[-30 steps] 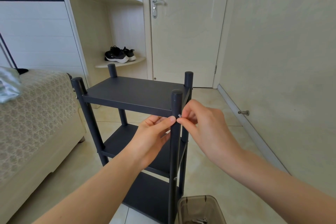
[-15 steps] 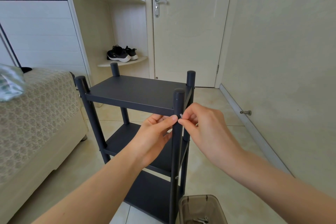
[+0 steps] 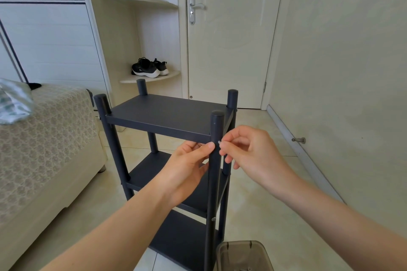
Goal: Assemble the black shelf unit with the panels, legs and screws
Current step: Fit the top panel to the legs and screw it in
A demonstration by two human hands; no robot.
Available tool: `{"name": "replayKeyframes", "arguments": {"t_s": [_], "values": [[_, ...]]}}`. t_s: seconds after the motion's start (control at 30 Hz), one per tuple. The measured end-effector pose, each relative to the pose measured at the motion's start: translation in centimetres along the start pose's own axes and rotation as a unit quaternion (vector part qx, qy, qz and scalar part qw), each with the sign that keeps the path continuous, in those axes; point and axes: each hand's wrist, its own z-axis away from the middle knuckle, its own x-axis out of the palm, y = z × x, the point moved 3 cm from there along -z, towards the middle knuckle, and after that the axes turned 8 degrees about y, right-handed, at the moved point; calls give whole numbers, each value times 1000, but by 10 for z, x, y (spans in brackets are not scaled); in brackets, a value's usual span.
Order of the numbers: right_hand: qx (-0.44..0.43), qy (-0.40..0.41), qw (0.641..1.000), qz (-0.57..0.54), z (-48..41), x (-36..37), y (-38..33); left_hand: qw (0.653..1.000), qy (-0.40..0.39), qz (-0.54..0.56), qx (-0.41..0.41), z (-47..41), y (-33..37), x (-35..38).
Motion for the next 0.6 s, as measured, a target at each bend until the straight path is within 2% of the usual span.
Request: {"name": "replayKeyframes", "arguments": {"t_s": [0.6], "values": [[31, -48, 997, -56, -2, -3, -2, 999, -11, 15, -27, -3, -3, 0]]}}
